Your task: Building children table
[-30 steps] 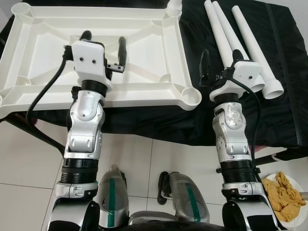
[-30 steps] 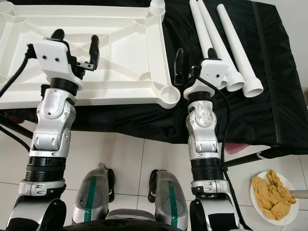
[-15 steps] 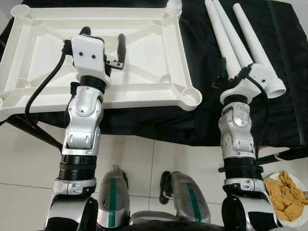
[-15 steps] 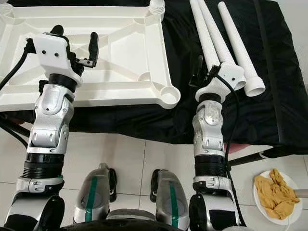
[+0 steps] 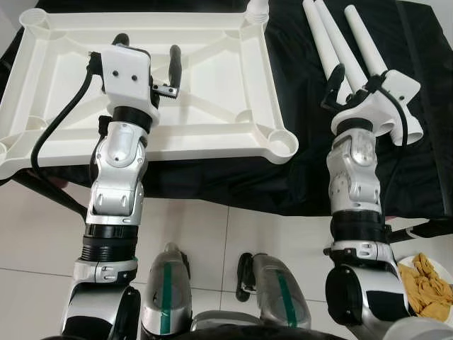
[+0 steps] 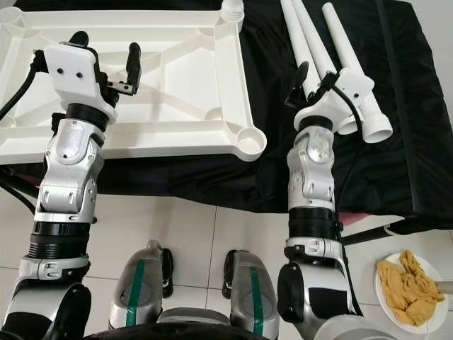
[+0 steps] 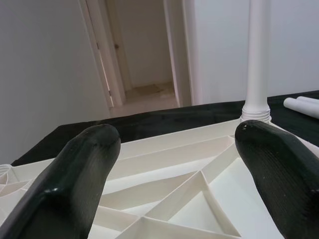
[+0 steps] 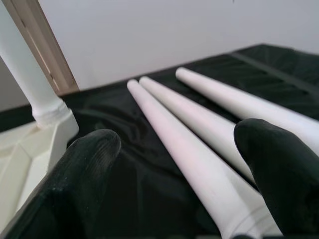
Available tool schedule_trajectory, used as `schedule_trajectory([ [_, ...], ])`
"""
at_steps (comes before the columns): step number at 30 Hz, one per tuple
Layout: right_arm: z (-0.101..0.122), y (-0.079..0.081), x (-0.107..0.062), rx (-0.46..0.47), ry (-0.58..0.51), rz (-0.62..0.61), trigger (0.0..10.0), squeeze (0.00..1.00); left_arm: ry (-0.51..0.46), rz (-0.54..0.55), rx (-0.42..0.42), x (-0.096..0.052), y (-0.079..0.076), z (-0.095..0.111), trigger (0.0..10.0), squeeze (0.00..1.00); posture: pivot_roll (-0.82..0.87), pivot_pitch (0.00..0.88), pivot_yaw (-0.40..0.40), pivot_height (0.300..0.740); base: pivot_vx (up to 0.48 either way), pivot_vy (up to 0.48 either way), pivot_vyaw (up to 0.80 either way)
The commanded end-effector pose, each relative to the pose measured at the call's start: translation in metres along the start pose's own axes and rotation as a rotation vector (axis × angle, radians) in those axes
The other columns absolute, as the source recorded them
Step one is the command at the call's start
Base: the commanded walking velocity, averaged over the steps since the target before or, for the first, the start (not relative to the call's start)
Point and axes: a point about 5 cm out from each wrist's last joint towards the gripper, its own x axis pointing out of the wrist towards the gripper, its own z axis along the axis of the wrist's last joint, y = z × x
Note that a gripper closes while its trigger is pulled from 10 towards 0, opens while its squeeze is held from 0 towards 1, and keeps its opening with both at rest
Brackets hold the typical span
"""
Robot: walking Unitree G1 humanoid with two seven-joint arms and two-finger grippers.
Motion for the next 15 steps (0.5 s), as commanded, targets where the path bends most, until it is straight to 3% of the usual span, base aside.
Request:
schedule_trajectory([
  [1,-0.001,-0.003,0.003,0.001,0.027,-0.01,10.0,0.0,0.008,0.019,0.003,-0.001,-0.001,0.0,10.0,0.0,0.12,0.05,-0.011,0.74,0.0,0.0,0.0],
  [15,0.003,-0.006,0.006,-0.007,0.143,-0.085,10.0,0.0,0.032,-0.09,0.016,-0.013,-0.014,-0.001,10.0,0.0,0.11,0.109,-0.019,0.74,0.0,0.0,0.0],
])
